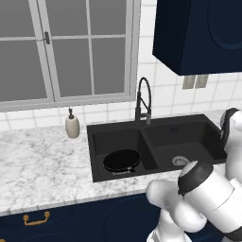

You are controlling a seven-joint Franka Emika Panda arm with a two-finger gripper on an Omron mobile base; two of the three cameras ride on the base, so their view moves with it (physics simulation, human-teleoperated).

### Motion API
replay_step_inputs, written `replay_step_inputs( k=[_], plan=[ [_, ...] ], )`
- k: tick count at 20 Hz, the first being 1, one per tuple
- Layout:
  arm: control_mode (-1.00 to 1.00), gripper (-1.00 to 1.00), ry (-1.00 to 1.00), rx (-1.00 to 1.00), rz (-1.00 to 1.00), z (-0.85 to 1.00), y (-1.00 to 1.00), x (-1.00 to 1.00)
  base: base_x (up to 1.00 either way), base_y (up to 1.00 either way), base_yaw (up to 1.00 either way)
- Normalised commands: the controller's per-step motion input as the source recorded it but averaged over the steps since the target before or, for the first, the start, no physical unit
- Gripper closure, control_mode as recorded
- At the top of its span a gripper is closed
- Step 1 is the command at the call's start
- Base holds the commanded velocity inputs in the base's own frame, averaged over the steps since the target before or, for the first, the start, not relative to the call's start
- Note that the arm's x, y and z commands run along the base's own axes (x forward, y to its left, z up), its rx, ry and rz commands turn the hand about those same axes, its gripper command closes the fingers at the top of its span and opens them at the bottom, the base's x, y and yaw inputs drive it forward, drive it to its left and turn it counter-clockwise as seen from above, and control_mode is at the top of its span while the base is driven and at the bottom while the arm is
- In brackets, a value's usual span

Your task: Pick the pan and sponge and place them into the sink. Then turn on the water.

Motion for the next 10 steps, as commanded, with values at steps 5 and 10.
replay_step_inputs(
  k=[5,10],
  plan=[
    [-1.00,1.00,-0.17,0.17,-0.07,0.37,1.00,0.45,0.00,0.00,0.00],
    [-1.00,1.00,0.01,0.17,-0.03,0.27,1.00,0.03,0.00,0.00,0.00]
  ],
)
